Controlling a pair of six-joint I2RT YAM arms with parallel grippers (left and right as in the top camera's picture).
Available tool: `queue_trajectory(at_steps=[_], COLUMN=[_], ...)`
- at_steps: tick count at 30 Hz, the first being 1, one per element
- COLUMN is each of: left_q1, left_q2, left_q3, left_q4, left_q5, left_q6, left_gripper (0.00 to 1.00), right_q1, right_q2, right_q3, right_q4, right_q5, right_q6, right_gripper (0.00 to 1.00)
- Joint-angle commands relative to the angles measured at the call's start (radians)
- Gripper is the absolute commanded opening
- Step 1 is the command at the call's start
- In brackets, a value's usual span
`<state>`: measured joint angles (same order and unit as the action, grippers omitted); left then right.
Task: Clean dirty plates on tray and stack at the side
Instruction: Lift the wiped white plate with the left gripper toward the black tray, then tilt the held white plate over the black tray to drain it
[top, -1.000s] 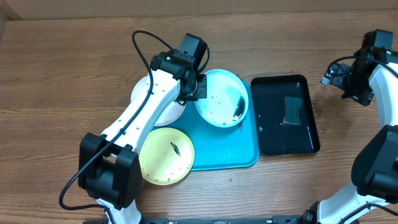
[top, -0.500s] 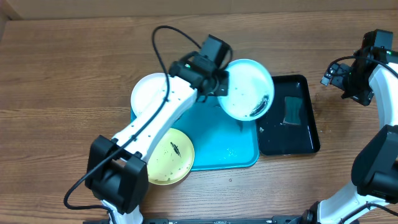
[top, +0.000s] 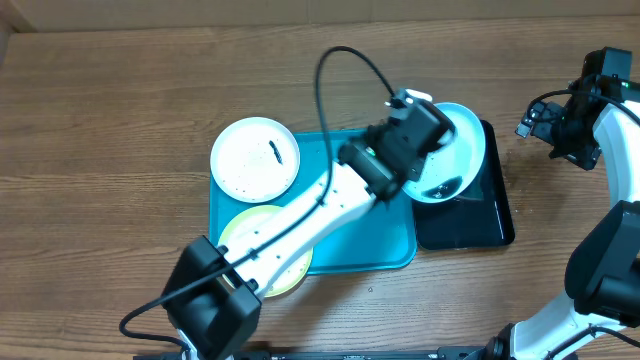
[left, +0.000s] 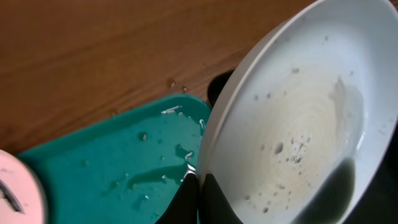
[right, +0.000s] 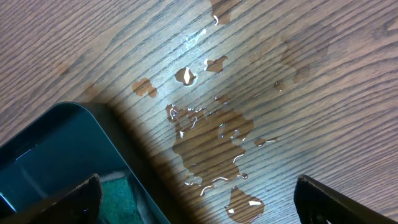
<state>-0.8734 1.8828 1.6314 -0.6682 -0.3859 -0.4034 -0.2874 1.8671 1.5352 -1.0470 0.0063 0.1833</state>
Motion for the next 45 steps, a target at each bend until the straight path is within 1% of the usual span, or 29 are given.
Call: queue_trajectory(at_steps=[1, 6, 9, 11, 13, 16, 20, 27, 31, 35, 37, 38, 39, 40, 41, 43, 44, 45], left_q1=[-0.07, -0.183, -0.259, -0.292, -0.318, -0.341, -0.344, -0.343, -0.345, -0.337, -0.325, -0.323, -0.325, -0.33, -0.332, -0.33, -0.323, -0.318], left_q2=[0.004, 0.004, 0.004, 0.004, 0.004, 0.004, 0.004, 0.004, 0.004, 0.004, 0.004, 0.004, 0.004, 0.004, 0.004, 0.004, 0.004, 0.004], left_q3=[0.028, 0.028, 0.028, 0.028, 0.028, 0.028, 0.028, 0.028, 0.028, 0.028, 0.028, 0.028, 0.028, 0.028, 0.028, 0.028, 0.028, 0.028], left_q4=[0.032, 0.077, 0.132, 0.174, 0.204, 0.235, 0.255, 0.257, 0.247, 0.247, 0.245, 0.235, 0.219, 0.211, 0.208, 0.208, 0.21, 0.209], left_q5=[-0.285, -0.523, -0.686, -0.728, -0.745, -0.772, -0.771, -0.767, -0.685, -0.761, -0.766, -0.743, -0.682, -0.639, -0.636, -0.702, -0.735, -0.737], left_q6=[0.08, 0.173, 0.254, 0.312, 0.362, 0.406, 0.431, 0.429, 0.419, 0.434, 0.422, 0.389, 0.355, 0.358, 0.371, 0.396, 0.386, 0.355], left_gripper=[0.04, 0.04, 0.04, 0.04, 0.04, 0.04, 0.04, 0.04, 0.04, 0.04, 0.04, 0.04, 0.04, 0.04, 0.04, 0.05, 0.04, 0.04], right_q1=[-0.003, -0.003, -0.003, -0.003, -0.003, -0.003, -0.003, -0.003, -0.003, -0.003, -0.003, -0.003, -0.003, -0.003, -0.003, -0.003, -0.003, -0.003], right_q2=[-0.023, -0.023, -0.023, -0.023, -0.023, -0.023, -0.023, -0.023, -0.023, -0.023, -0.023, -0.023, -0.023, -0.023, -0.023, -0.023, -0.023, -0.023], right_q3=[0.022, 0.022, 0.022, 0.022, 0.022, 0.022, 0.022, 0.022, 0.022, 0.022, 0.022, 0.022, 0.022, 0.022, 0.022, 0.022, 0.022, 0.022], right_q4=[0.005, 0.005, 0.005, 0.005, 0.005, 0.005, 0.005, 0.005, 0.005, 0.005, 0.005, 0.005, 0.005, 0.005, 0.005, 0.005, 0.005, 0.005], right_q5=[0.0, 0.0, 0.0, 0.0, 0.0, 0.0, 0.0, 0.0, 0.0, 0.0, 0.0, 0.0, 0.0, 0.0, 0.0, 0.0, 0.0, 0.0], right_q6=[0.004, 0.004, 0.004, 0.004, 0.004, 0.004, 0.004, 0.004, 0.004, 0.004, 0.004, 0.004, 0.004, 0.004, 0.004, 0.004, 0.004, 0.004], right_gripper=[1.0, 1.0, 1.0, 1.0, 1.0, 1.0, 1.0, 1.0, 1.0, 1.0, 1.0, 1.0, 1.0, 1.0, 1.0, 1.0, 1.0, 1.0])
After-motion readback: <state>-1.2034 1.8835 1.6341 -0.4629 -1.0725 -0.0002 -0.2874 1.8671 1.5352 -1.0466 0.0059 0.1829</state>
